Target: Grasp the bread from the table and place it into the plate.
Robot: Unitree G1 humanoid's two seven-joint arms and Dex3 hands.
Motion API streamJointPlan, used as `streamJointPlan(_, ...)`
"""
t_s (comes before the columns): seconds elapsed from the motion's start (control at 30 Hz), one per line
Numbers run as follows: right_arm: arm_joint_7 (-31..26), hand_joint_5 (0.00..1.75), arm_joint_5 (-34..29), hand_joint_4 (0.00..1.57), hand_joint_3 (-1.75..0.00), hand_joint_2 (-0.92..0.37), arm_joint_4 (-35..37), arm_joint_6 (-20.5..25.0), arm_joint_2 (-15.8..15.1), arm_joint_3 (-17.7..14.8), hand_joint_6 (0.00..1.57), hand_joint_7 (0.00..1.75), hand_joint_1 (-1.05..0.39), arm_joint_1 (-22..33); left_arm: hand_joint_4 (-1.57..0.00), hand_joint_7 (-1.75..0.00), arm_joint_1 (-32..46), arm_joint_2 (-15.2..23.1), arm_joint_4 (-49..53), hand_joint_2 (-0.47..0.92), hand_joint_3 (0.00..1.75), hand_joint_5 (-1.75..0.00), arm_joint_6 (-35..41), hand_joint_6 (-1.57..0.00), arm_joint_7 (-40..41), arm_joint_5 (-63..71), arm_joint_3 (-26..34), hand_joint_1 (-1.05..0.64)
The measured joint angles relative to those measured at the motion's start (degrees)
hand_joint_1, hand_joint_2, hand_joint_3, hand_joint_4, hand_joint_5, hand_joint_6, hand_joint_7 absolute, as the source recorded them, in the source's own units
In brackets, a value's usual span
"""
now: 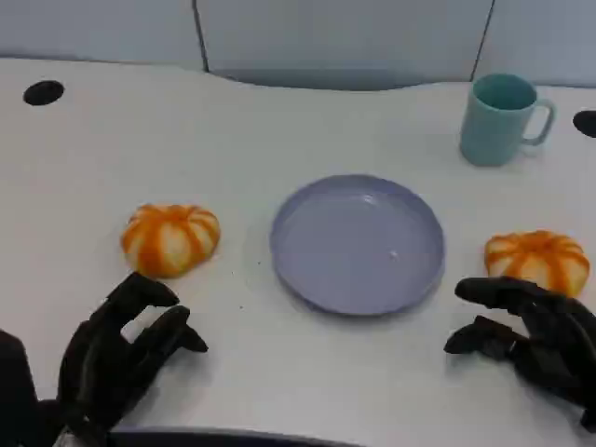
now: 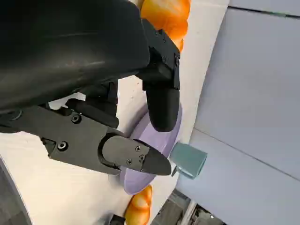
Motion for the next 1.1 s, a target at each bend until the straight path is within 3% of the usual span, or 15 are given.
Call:
streamJointPlan(0.97,0.02,1.05,0.23,0.75,-0.01,-0.91,0.03,-0.33,0.08,-0.06,0.89,0.44,-0.38,0.11,-0.48,-1.65,0.01,-0.05,-0.55,0.90,0.04,-1.75,0.56,-0.34,0.01,-0.16,-0.04,-0.42)
streamJointPlan(1.03,0.03,1.06,0.26,0.74,-0.01,-0.92,0.03,-0.29,0.09,-0.06,0.89,0.44,-0.39,0.11,-0.34,-1.44,0.13,-0.03,-0.86,0.92,0.07,-1.67,0.39,-0.31,-0.01,-0.02,-0.17,-0.44)
streamJointPlan(1.1,0.04,1.06,0.26,0.74,0.00,-0.91,0.03,-0.35,0.09,-0.04,0.89,0.44,-0.39,0.11,-0.25,-1.36,0.73,0.14,-2.03,0.92,0.12,-1.61,-1.34,-0.25,-0.06,1.07,-0.92,-0.45)
